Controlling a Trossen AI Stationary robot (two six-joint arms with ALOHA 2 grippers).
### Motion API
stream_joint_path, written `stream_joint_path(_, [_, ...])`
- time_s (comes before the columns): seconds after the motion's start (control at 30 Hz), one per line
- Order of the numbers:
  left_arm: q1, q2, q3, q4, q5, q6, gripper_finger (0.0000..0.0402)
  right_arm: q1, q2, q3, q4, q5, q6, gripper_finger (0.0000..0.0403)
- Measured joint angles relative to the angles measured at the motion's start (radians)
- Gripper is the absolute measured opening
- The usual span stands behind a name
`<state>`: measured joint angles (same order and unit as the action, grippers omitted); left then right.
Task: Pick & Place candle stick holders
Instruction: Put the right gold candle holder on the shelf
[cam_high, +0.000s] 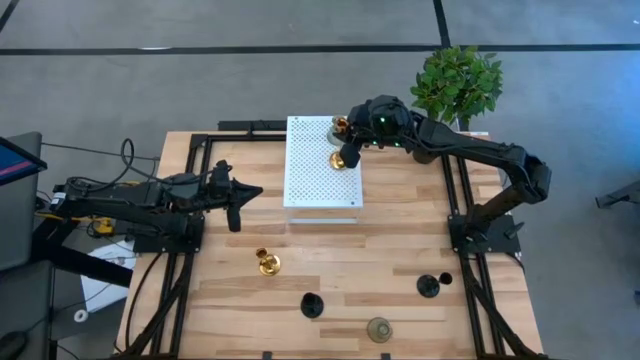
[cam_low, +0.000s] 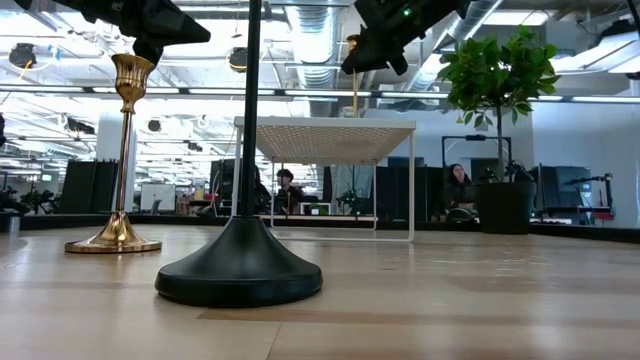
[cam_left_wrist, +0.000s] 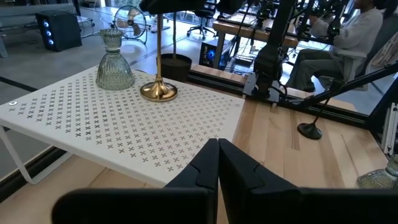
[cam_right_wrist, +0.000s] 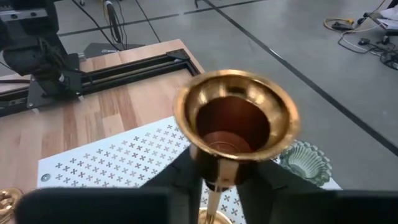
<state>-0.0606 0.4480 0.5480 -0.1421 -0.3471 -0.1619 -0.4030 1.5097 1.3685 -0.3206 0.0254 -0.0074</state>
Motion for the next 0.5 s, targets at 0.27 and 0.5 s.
stream_joint_path(0.27, [0.0, 0.0, 0.0, 0.0, 0.0, 0.0, 0.0008, 0.0, -0.004, 0.0, -0.008, 0.001, -0.001, 0.012])
stream_joint_path(0.5, [0.0, 0.0, 0.0, 0.0, 0.0, 0.0, 0.0008, 0.0, -0.006, 0.0, -0.039, 0.0, -0.025, 0.0158])
